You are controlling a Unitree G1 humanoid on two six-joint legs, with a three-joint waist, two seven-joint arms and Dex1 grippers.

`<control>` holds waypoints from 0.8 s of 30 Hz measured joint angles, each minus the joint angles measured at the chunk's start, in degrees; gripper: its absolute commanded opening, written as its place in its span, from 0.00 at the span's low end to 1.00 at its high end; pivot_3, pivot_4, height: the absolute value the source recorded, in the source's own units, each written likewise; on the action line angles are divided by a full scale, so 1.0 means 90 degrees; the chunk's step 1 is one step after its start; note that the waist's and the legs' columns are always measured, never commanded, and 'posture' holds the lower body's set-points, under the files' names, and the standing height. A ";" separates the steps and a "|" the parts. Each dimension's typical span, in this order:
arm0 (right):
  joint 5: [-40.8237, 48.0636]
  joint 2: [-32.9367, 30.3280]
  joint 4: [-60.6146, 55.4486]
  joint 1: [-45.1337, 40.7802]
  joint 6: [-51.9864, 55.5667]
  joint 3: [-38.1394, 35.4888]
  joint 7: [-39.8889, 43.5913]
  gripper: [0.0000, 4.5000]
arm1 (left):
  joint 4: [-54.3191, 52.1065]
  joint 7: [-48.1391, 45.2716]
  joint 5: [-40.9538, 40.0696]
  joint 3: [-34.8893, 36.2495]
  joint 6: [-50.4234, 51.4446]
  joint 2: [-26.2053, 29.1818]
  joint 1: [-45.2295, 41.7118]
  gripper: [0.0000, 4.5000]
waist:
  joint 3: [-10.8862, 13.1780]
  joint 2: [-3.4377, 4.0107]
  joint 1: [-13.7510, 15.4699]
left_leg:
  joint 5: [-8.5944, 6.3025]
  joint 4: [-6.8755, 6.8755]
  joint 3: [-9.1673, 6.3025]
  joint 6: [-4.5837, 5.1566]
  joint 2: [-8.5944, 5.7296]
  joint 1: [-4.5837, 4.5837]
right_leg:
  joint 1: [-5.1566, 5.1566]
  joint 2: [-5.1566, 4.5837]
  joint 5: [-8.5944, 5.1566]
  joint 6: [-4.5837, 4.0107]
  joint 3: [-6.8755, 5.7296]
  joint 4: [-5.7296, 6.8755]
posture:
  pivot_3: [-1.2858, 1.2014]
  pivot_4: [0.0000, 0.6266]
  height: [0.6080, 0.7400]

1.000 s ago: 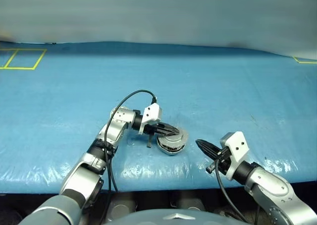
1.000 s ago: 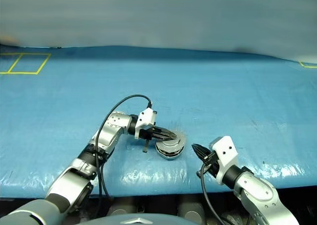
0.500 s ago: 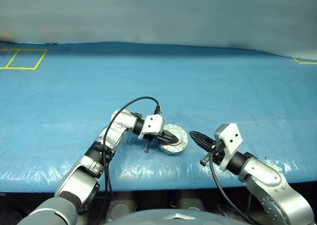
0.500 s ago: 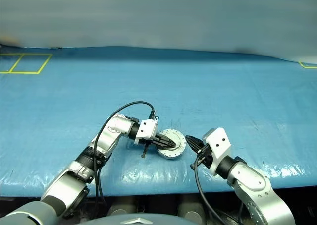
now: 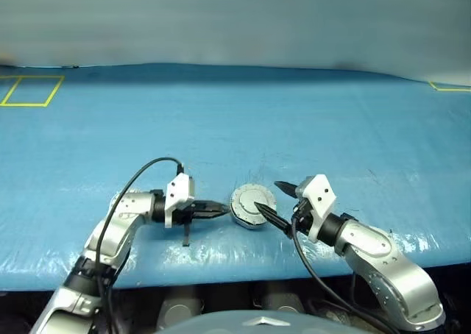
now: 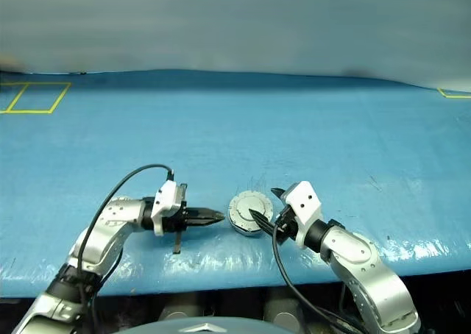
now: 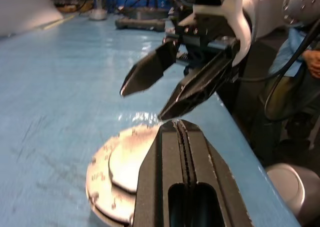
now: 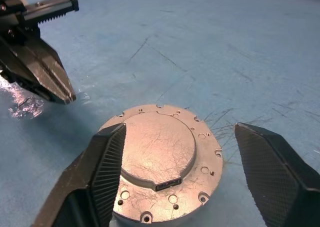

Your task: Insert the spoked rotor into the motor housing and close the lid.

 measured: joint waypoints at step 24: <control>-0.0933 -0.0156 0.0934 -0.0663 -0.0306 0.0997 0.0512 0.67 | -0.0155 0.0982 0.0332 0.0030 -0.1367 -0.0271 0.1041 0.00 | 0.0000 0.0005 0.0058 | -0.0003 -0.0007 0.0012 0.0000 0.0002 0.0016 | -0.0010 -0.0016 -0.0001 -0.0003 -0.0009 -0.0003 | 0.52 0.24 1.00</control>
